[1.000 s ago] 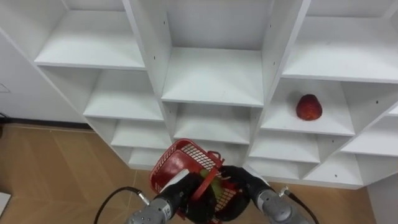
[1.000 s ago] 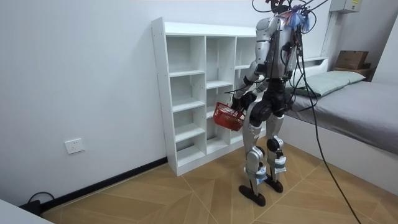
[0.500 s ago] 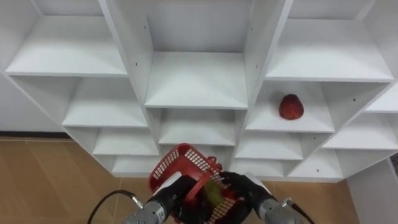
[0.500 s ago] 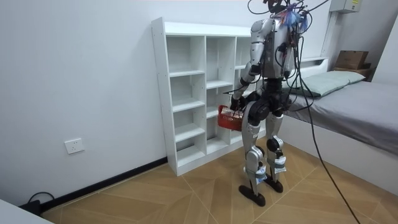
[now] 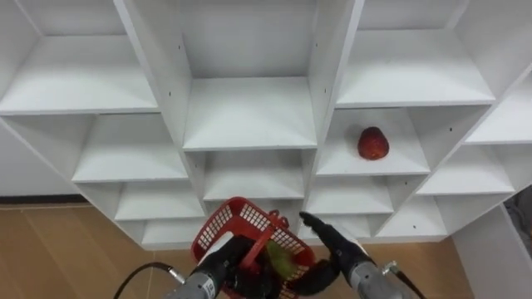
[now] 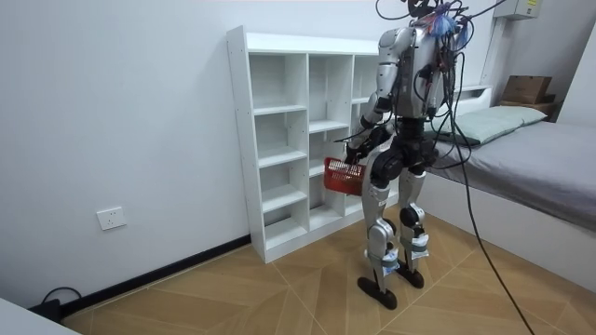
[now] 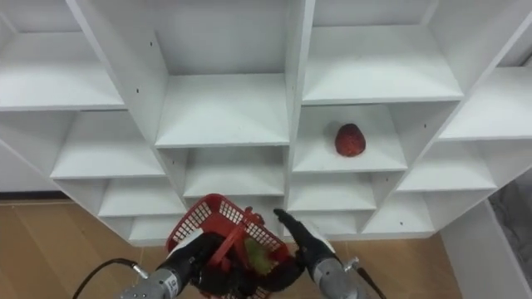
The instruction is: Collect fruits from the closet
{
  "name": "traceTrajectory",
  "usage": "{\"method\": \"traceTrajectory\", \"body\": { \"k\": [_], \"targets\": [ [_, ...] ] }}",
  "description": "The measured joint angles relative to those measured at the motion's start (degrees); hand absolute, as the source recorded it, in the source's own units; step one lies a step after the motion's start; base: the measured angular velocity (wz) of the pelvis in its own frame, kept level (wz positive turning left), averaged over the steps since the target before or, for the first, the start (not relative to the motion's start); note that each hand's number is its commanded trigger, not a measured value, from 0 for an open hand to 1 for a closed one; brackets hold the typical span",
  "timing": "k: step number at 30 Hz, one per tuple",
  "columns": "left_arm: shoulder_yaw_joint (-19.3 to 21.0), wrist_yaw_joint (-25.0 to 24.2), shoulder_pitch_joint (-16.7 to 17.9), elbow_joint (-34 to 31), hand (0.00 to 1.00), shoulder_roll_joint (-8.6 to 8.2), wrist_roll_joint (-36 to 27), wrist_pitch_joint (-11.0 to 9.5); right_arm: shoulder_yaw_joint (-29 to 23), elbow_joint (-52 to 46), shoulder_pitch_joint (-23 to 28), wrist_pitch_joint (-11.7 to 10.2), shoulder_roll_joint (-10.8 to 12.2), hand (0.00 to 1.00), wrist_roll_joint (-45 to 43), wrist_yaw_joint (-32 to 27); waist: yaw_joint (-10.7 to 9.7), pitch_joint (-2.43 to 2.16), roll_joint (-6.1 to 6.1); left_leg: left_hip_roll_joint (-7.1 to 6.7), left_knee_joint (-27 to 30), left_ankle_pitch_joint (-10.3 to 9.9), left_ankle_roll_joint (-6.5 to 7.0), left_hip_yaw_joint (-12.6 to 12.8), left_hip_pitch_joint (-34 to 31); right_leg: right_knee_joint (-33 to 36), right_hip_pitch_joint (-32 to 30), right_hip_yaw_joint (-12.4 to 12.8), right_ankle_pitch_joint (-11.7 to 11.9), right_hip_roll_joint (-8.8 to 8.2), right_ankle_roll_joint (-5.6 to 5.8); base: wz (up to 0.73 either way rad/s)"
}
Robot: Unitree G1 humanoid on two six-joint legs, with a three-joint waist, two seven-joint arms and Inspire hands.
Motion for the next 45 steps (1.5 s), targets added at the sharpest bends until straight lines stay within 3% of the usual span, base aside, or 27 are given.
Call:
{"method": "traceTrajectory", "body": {
  "k": [9, 11, 19, 30, 41, 45],
  "targets": [
    [3.05, -0.18, 0.94, 1.02, 1.0, 0.2, -1.76, 0.0, -1.05, -8.17, 4.02, -0.02, -0.35, 0.0, 2.09, -0.7, 0.13, -0.07, 0.49, 0.29, -0.67, -0.17, -0.2, 0.56, 0.7, 0.04, -0.06, 1.1, 0.2, 0.52, -0.04, -0.06],
    [3.98, -0.07, 1.14, 1.01, 1.0, -0.1, -1.76, -0.01, -1.77, -12.02, 4.83, -0.06, -0.87, 0.0, 2.58, -1.01, 0.21, -0.26, 0.87, 0.36, -1.05, -0.16, -0.19, 1.04, 0.77, -0.01, 0.0, 1.34, 0.5, 0.62, -0.02, -0.11],
    [4.78, -0.04, 1.63, 1.88, 1.0, -0.17, -3.11, 0.0, -2.63, -17.48, 3.85, -0.31, -1.04, 0.0, 8.62, -4.19, 0.17, -0.3, 0.97, 0.34, -1.36, -0.16, -0.19, 1.57, 0.8, 0.03, -0.32, 2.18, 0.65, 0.64, 0.0, -0.07],
    [4.77, 0.93, 1.82, 2.94, 1.0, 0.06, -8.44, 0.07, -2.88, -18.54, 3.23, -0.32, -1.01, 0.0, 11.06, -10.56, -0.16, 0.25, 0.25, 0.33, -1.38, -0.16, -0.19, 1.44, 0.38, -0.18, -0.41, 1.73, 0.62, 0.6, 0.04, 0.02],
    [6.15, 2.31, 2.39, 0.01, 1.0, 0.47, -8.57, 0.07, -5.59, -19.42, 3.34, -0.38, -1.71, 0.0, 11.68, -14.77, -0.19, 0.17, 0.14, 0.31, -1.36, -0.16, -0.19, 1.4, 0.41, -0.68, -0.16, 1.88, 0.66, 0.64, 0.05, 0.0],
    [9.14, 2.23, 2.52, 0.31, 1.0, 0.51, -8.53, 0.07, -9.64, -19.38, 2.51, -0.41, -2.15, 0.0, 12.27, -17.2, -0.2, 0.29, -0.55, 0.36, -1.34, -0.16, -0.19, 1.38, 0.41, -0.58, -0.06, 1.4, 0.66, 0.59, 0.05, 0.04]
  ]
}}
